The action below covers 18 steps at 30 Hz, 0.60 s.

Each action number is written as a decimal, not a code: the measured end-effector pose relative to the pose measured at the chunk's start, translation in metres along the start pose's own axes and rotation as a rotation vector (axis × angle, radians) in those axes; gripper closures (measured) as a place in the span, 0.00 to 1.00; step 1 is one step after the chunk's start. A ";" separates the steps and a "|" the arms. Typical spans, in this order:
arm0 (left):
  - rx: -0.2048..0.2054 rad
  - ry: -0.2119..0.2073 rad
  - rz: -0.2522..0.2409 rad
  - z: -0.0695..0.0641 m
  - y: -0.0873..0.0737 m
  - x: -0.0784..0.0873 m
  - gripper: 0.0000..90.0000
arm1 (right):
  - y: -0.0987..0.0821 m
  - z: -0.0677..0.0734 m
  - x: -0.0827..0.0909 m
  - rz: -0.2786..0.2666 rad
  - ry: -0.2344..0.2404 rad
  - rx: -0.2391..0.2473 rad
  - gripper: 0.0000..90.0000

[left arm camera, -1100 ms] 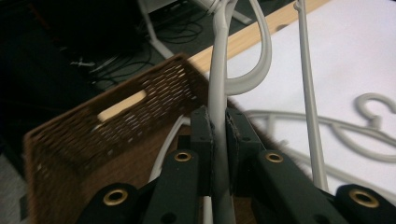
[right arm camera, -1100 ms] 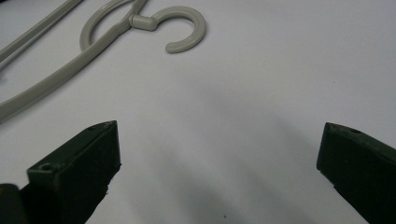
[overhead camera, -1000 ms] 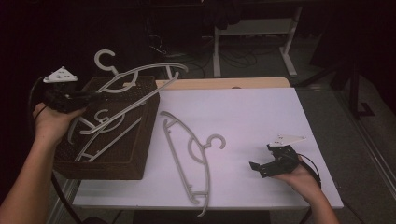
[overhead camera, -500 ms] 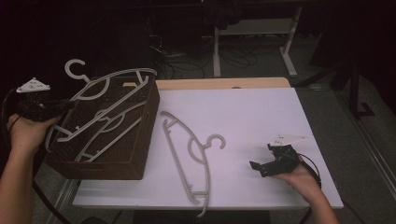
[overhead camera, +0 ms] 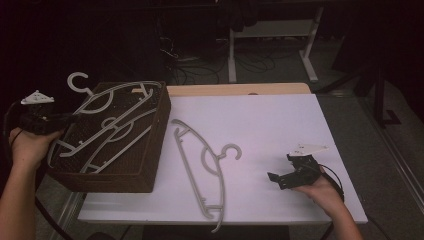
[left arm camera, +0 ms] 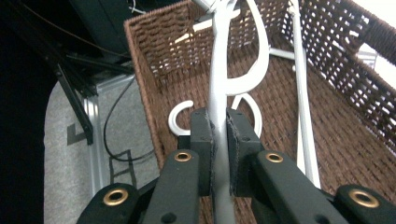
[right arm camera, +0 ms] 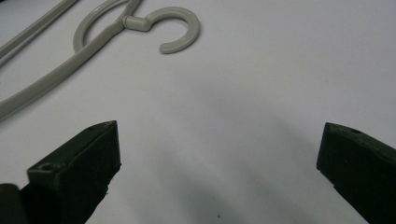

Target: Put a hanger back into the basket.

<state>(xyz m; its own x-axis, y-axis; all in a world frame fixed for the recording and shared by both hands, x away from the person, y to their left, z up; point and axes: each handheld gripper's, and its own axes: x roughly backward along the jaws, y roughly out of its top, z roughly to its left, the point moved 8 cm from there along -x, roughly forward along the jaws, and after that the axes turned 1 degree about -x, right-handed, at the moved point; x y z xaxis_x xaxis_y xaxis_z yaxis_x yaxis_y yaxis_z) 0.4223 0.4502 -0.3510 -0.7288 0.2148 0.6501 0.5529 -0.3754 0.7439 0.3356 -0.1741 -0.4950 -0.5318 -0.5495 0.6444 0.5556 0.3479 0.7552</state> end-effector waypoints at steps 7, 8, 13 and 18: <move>0.006 -0.006 0.065 -0.010 -0.013 -0.021 0.92 | 0.000 0.001 -0.001 0.001 0.000 0.009 0.00; 0.006 -0.006 0.065 -0.010 -0.013 -0.021 0.92 | 0.000 0.001 -0.001 0.001 0.000 0.009 0.00; 0.019 -0.041 0.149 -0.017 -0.029 -0.042 0.92 | 0.000 0.000 -0.001 0.002 0.001 0.004 0.00; 0.027 -0.048 0.138 -0.018 -0.034 -0.044 0.83 | 0.000 0.000 -0.001 0.000 0.001 0.003 0.00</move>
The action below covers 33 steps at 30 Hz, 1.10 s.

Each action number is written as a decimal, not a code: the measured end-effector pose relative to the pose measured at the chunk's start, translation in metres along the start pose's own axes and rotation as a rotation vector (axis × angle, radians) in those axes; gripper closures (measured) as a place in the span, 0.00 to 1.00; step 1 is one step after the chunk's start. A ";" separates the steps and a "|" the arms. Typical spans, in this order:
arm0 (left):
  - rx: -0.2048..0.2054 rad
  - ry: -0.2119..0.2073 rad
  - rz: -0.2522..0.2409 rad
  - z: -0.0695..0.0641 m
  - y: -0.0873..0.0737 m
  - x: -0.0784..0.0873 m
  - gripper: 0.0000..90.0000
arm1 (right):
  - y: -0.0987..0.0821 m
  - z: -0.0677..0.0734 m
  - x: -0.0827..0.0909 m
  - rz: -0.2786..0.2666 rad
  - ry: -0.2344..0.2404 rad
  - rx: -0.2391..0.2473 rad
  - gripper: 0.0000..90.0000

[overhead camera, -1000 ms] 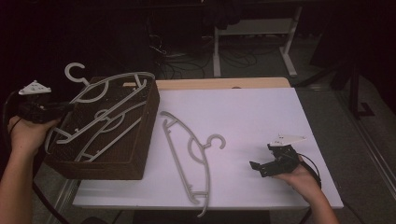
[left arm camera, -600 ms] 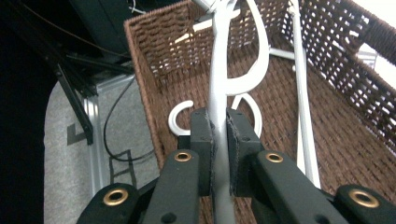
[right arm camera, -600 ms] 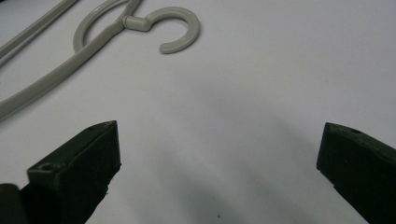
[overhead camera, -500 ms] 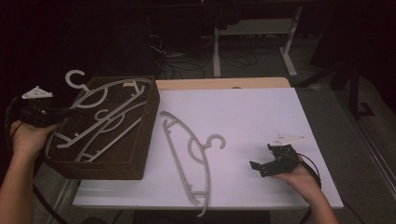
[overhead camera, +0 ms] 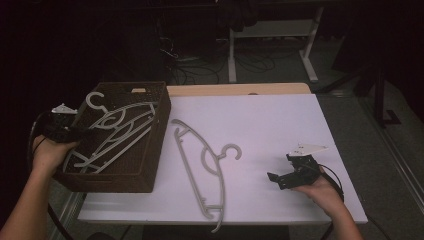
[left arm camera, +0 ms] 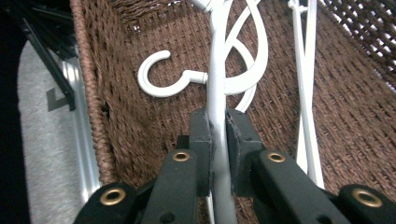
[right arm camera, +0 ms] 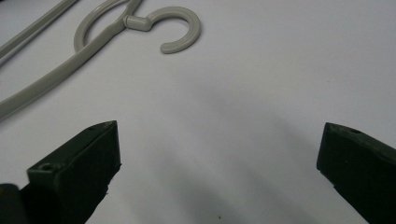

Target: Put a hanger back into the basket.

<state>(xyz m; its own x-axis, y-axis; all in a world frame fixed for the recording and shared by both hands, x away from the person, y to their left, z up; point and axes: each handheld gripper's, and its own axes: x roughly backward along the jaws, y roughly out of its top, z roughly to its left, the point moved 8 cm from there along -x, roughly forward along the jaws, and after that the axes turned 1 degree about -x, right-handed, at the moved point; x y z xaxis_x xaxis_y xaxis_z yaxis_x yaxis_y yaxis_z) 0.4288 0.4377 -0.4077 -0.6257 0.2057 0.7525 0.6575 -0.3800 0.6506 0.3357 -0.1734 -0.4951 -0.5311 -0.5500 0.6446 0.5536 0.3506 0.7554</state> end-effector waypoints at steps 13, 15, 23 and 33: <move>0.007 -0.107 -0.135 -0.024 0.028 0.015 0.47 | 0.000 0.000 0.000 -0.002 0.002 0.002 0.00; 0.003 -0.143 -0.162 -0.034 0.034 0.018 0.45 | 0.000 0.000 0.000 -0.001 0.002 0.002 0.00; -0.037 -0.285 -0.231 -0.078 0.060 0.022 0.34 | 0.000 0.000 0.001 0.000 0.002 0.002 0.00; -0.128 -0.423 -0.278 -0.151 0.090 0.023 0.26 | 0.001 -0.001 0.001 -0.006 0.003 -0.003 0.00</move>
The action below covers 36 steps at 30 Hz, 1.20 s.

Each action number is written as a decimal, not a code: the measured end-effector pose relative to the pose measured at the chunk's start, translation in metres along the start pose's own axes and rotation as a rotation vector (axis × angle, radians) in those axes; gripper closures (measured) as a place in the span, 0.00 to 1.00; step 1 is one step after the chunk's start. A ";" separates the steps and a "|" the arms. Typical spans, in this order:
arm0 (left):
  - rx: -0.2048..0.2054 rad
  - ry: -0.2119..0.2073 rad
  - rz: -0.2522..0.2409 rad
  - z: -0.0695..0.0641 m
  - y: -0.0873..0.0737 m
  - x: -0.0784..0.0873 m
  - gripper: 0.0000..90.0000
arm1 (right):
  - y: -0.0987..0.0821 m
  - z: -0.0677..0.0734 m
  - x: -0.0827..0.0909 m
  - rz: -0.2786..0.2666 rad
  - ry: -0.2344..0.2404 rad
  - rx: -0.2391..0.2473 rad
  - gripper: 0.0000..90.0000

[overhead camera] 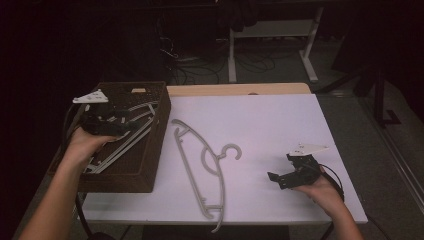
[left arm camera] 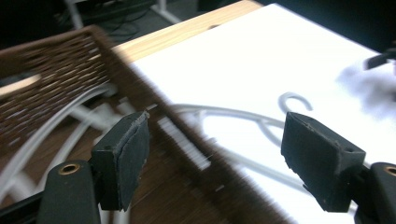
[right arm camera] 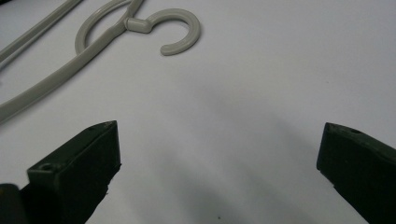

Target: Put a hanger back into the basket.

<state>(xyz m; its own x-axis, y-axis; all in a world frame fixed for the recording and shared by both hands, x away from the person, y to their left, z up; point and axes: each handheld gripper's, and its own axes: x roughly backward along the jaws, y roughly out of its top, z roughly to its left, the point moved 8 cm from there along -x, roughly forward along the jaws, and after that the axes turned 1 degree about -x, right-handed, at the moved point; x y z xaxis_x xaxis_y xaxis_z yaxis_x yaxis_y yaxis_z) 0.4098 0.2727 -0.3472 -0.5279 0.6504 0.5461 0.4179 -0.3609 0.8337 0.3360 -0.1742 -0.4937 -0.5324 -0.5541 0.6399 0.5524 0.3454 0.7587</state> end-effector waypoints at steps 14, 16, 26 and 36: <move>-0.049 -0.187 -0.009 -0.092 0.014 -0.066 0.60 | -0.001 0.001 0.000 0.002 0.003 0.007 0.00; -0.046 -0.228 0.018 -0.110 0.007 -0.083 0.67 | -0.001 0.001 0.000 0.005 0.005 0.007 0.00; -0.104 -0.281 0.141 -0.147 -0.037 -0.118 0.96 | -0.002 0.002 0.000 0.007 0.004 0.009 0.00; -0.160 -0.367 0.290 -0.177 -0.092 -0.140 1.00 | -0.001 0.001 0.000 0.005 0.000 0.007 0.00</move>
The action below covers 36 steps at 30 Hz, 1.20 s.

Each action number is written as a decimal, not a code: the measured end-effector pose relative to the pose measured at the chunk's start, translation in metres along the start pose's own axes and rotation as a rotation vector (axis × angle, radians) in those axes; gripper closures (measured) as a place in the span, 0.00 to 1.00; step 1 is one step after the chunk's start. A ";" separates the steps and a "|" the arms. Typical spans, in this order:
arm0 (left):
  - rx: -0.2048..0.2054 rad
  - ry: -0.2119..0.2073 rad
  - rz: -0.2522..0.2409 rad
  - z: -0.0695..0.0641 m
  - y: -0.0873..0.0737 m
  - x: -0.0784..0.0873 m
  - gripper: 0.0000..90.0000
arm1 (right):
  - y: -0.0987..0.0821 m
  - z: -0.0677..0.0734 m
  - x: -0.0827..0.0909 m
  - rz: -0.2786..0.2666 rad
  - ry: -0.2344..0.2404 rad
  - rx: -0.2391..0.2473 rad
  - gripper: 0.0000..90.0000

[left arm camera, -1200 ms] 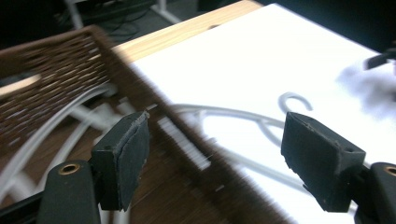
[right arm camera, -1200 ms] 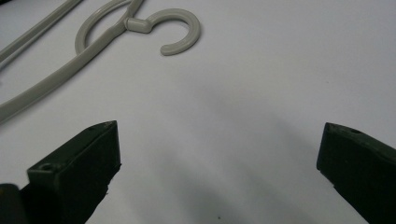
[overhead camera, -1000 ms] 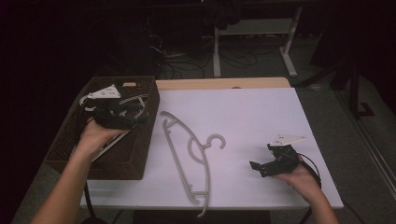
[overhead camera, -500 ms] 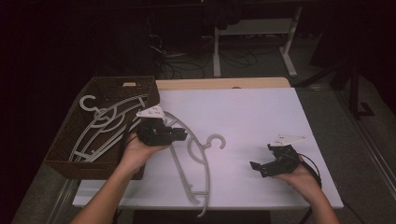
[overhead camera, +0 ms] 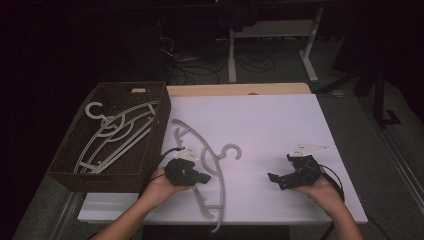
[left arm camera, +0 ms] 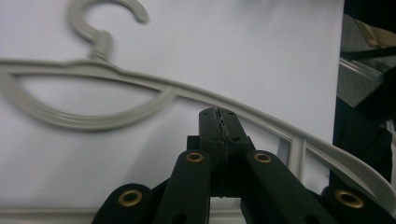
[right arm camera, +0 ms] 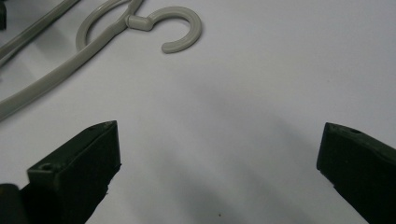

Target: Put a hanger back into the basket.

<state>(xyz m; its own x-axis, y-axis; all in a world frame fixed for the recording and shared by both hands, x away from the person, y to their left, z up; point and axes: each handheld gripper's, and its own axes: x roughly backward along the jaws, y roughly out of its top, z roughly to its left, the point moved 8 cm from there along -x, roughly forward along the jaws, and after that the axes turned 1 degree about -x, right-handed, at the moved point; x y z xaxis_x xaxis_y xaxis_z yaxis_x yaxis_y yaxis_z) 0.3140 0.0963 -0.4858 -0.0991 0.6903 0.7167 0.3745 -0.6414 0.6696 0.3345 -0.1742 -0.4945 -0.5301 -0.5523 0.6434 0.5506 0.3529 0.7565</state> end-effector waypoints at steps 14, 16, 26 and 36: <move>-0.075 -0.020 0.103 -0.018 -0.007 -0.036 1.00 | -0.001 0.000 0.000 0.004 0.003 0.003 0.00; -0.082 -0.025 0.109 -0.020 -0.005 -0.040 1.00 | -0.001 0.000 0.000 0.004 0.003 0.004 0.00; -0.092 -0.003 0.080 -0.019 0.012 -0.052 1.00 | -0.001 0.000 -0.001 0.008 0.002 0.009 0.00; -0.087 0.005 0.056 -0.012 0.035 -0.075 1.00 | 0.000 -0.001 -0.001 0.005 0.002 0.006 0.00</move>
<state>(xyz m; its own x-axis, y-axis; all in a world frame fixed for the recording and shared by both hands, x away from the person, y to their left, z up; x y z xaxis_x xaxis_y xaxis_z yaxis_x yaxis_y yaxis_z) 0.3235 0.0173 -0.5138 -0.0848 0.6514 0.7540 0.2983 -0.7054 0.6429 0.3354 -0.1746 -0.4956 -0.5261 -0.5521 0.6469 0.5494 0.3600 0.7540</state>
